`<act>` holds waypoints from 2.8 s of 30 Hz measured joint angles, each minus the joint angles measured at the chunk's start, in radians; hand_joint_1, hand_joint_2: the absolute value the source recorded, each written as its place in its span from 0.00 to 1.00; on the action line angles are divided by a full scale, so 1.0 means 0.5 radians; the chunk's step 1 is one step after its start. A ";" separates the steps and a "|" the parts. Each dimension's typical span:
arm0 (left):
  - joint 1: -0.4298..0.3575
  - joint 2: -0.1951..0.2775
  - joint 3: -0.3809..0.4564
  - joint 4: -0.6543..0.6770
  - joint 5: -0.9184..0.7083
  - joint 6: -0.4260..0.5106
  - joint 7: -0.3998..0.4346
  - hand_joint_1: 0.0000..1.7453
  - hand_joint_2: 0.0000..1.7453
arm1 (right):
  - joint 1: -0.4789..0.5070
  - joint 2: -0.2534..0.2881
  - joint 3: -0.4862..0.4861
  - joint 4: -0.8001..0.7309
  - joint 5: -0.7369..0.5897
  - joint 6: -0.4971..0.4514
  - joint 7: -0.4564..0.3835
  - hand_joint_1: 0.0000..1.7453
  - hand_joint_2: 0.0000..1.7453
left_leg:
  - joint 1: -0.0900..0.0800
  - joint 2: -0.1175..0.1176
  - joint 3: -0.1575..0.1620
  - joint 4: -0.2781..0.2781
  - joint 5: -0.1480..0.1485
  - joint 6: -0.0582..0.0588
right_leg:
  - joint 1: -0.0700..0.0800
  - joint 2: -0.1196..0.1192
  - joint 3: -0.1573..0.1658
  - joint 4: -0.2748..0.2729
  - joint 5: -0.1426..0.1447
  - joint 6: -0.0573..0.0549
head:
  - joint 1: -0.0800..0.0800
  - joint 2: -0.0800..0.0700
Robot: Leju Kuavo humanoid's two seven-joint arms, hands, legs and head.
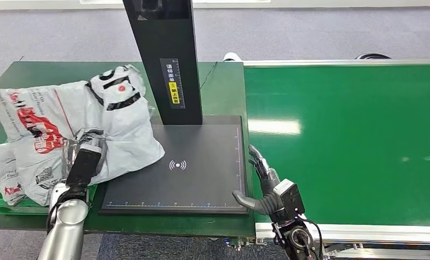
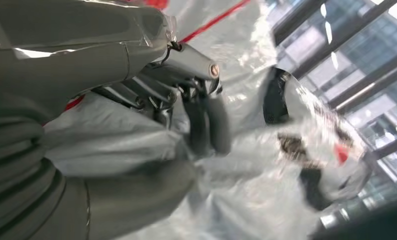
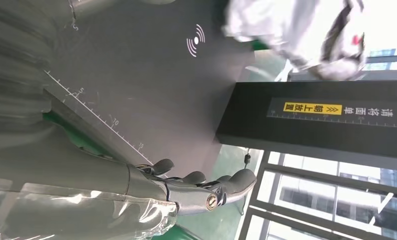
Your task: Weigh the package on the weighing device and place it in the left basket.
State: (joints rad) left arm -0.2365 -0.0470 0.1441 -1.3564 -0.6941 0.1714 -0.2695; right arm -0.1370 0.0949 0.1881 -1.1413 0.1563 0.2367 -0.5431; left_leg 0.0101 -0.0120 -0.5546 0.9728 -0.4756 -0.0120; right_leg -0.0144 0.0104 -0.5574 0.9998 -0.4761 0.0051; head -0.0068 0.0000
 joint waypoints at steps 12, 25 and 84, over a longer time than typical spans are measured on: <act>0.080 -0.020 0.031 -0.070 -0.351 0.690 0.168 0.00 1.00 | 0.009 0.020 -0.001 0.011 0.041 0.000 0.029 0.00 1.00 | 0.002 0.001 0.000 0.000 0.000 0.000 | 0.002 0.002 -0.002 0.000 0.000 0.000 | 0.000 0.000; 0.034 -0.027 0.145 0.026 -0.501 0.792 0.318 0.00 1.00 | 0.007 0.043 -0.002 0.011 0.068 0.014 0.047 0.00 1.00 | 0.002 0.001 0.000 0.000 0.000 0.000 | 0.002 0.002 -0.002 0.000 0.000 0.000 | -0.001 0.000; 0.443 -0.157 -0.252 -1.455 0.711 1.012 -0.868 0.00 1.00 | -0.075 0.049 0.003 0.075 -0.013 -0.026 0.012 0.00 1.00 | 0.001 0.001 -0.002 0.001 -0.001 0.000 | 0.001 0.001 -0.004 -0.001 -0.001 0.001 | 0.000 0.000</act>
State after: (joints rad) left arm -0.0150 -0.1256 0.0180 -2.0837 -0.3387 0.6774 -0.7034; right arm -0.1747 0.1196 0.1895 -1.1040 0.1496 0.2236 -0.5371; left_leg 0.0106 -0.0117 -0.5555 0.9732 -0.4763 -0.0119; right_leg -0.0140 0.0111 -0.5592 0.9992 -0.4765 0.0055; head -0.0068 0.0000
